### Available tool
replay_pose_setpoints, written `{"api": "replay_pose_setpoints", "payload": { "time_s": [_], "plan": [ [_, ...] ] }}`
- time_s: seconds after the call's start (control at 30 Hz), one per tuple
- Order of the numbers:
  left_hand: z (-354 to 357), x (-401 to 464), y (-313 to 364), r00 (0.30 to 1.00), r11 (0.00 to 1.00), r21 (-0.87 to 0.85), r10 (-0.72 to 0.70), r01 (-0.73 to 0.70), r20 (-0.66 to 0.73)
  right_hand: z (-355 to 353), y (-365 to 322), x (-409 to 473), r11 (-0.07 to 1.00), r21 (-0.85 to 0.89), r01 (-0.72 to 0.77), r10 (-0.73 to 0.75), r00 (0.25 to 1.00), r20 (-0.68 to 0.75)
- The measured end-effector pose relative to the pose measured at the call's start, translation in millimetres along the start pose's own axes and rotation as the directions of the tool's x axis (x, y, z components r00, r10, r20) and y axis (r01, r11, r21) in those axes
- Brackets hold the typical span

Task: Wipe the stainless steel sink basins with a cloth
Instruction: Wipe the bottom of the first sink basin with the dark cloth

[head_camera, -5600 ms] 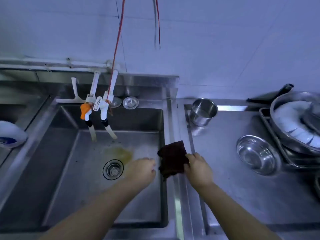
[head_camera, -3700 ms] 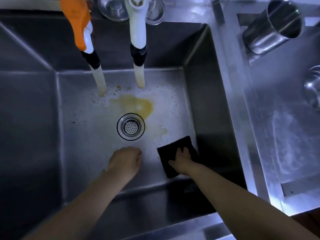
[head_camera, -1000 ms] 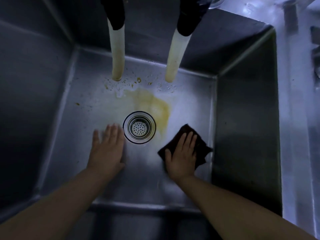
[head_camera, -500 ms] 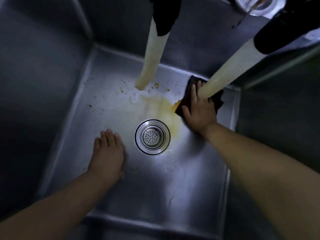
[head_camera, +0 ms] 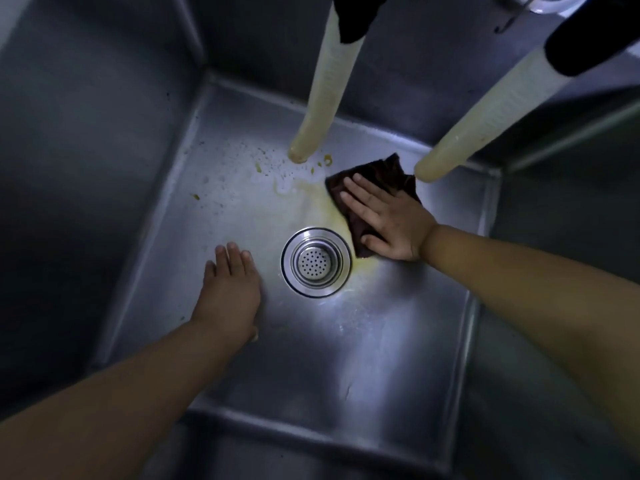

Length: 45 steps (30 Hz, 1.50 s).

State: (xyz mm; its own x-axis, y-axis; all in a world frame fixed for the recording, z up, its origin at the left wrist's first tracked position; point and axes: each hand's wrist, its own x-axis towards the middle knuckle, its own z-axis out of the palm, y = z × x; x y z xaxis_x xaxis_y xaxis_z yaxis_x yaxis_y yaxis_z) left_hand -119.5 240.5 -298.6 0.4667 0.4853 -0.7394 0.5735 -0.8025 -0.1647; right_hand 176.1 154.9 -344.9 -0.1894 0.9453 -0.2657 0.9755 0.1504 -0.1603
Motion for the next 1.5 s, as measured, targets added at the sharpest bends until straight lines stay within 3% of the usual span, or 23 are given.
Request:
{"api": "replay_pose_setpoints", "payload": {
  "time_s": [0.2, 0.43, 0.63, 0.87, 1.03, 1.13, 1.3, 1.5],
  "plan": [
    [0, -2, -1, 1.000, 1.000, 0.002, 0.009, -0.009, -0.020, 16, -44, -37, 0.998, 0.020, 0.056, -0.057, 0.998, 0.020],
    [3, -3, -4, 0.999, 0.999, -0.020, 0.025, -0.025, -0.027, 37, -107, -82, 0.995, 0.071, -0.070, 0.067, 0.997, 0.033],
    [6, -3, -7, 0.999, 0.999, -0.029, 0.044, -0.045, -0.032, 60, -171, -131, 0.995, 0.055, -0.085, 0.083, 0.996, 0.045],
    [11, -1, -10, 0.995, 0.997, -0.026, 0.068, -0.069, -0.071, 66, -252, -137, 0.906, 0.089, -0.414, 0.404, 0.908, 0.113],
    [12, 2, -9, 0.995, 0.997, -0.023, 0.073, -0.075, -0.073, 55, -247, -100, 0.737, 0.115, -0.666, 0.654, 0.746, 0.127],
    [12, 3, -8, 0.994, 0.997, -0.007, 0.074, -0.075, -0.082, 49, -225, -72, 0.675, 0.163, -0.719, 0.714, 0.693, 0.098],
    [15, 4, -8, 0.993, 0.997, 0.004, 0.073, -0.073, -0.088, 43, -175, -41, 0.728, 0.118, -0.676, 0.681, 0.732, -0.007],
    [10, -4, -18, 0.994, 0.996, -0.014, 0.086, -0.087, -0.072, 40, -172, -54, 0.803, 0.103, -0.587, 0.590, 0.807, 0.001]
  ]
}}
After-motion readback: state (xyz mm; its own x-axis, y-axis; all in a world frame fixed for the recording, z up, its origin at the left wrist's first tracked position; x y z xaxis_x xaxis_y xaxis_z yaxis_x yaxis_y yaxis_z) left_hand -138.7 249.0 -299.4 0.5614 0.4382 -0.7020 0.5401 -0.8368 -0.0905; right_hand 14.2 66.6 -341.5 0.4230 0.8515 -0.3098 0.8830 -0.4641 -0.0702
